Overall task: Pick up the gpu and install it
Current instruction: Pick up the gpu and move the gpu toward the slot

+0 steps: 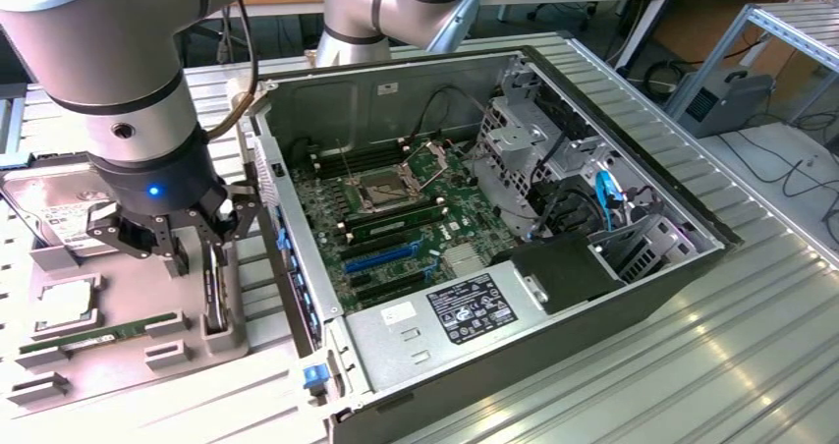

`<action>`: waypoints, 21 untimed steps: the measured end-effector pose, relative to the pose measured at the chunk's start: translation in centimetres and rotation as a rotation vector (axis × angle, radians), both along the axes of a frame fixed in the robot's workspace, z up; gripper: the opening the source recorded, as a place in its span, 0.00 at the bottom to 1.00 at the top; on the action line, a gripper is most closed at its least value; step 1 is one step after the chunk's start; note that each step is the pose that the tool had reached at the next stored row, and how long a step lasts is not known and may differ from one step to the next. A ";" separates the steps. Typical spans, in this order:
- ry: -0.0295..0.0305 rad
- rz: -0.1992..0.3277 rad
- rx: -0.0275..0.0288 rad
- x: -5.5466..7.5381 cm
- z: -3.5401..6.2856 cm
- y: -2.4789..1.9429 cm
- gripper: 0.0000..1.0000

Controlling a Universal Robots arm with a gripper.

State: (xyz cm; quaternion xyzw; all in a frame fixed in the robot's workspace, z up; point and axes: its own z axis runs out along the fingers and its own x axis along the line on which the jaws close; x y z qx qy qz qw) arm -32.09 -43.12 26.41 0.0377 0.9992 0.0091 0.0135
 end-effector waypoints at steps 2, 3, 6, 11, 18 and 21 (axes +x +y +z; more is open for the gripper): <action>-0.0001 0.000 -0.0003 0.1 -0.17 0.24 0.42; 0.0001 0.000 -0.0005 0.1 -0.23 0.33 0.42; 0.0000 0.000 -0.0008 0.1 -0.49 0.65 0.42; -0.0001 0.000 -0.0008 0.2 -1.17 1.34 0.42; -0.0001 0.000 -0.0008 0.2 -2.00 1.62 0.42; 0.0002 0.000 -0.0010 0.2 -2.06 1.64 0.42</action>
